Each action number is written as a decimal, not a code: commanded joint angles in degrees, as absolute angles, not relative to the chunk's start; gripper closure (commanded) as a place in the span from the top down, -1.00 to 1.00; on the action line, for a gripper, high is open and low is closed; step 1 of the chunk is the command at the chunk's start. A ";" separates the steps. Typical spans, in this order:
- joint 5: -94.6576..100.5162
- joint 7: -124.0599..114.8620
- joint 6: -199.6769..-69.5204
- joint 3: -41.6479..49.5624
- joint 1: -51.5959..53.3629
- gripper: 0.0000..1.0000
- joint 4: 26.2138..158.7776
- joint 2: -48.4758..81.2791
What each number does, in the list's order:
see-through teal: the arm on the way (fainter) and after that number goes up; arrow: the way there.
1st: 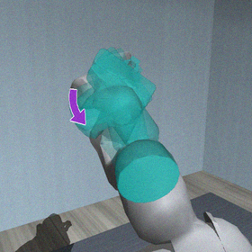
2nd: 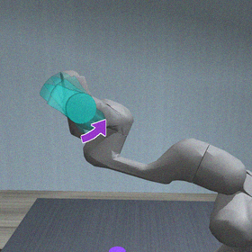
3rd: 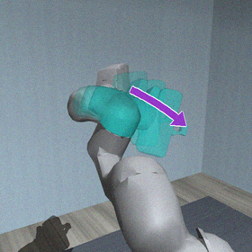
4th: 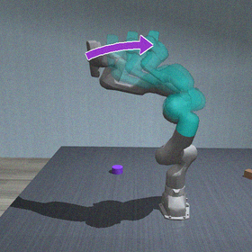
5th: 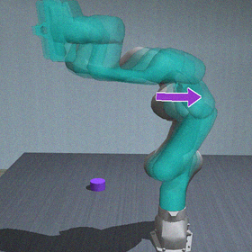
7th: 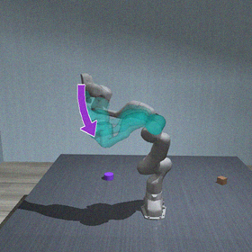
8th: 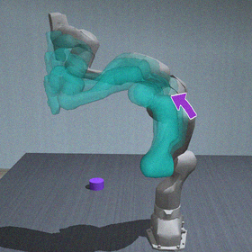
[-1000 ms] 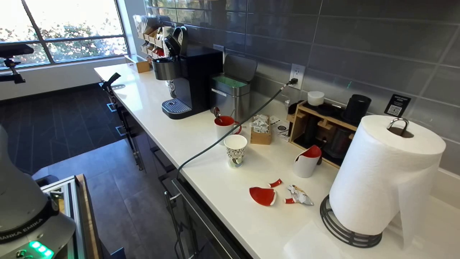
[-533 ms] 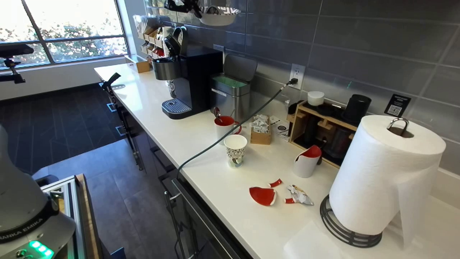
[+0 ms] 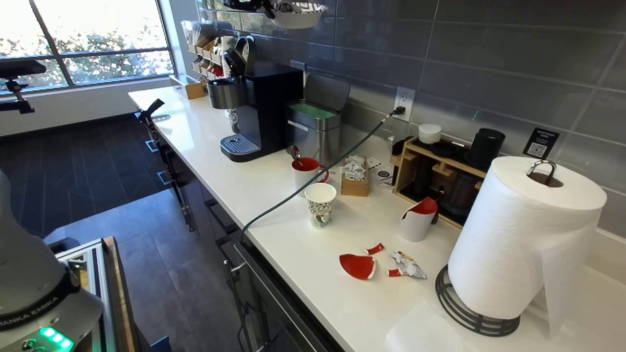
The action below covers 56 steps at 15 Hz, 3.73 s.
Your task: Remove the bowl from the cupboard
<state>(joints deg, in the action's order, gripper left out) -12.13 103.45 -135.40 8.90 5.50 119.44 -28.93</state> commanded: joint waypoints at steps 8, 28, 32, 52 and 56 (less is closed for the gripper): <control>-12.88 106.24 -155.04 10.77 13.15 -0.99 145.40 -33.99; -8.88 107.24 -178.13 10.72 22.79 -0.99 156.38 -19.29; -10.98 108.91 -182.92 14.51 31.27 -0.99 156.06 -13.64; -25.74 118.25 -181.55 49.34 70.47 -0.99 151.16 -2.44; -25.72 118.59 -180.57 51.26 72.70 -0.99 150.67 -0.72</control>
<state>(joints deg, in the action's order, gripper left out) -23.57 116.40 -181.96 49.39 70.25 151.88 -2.95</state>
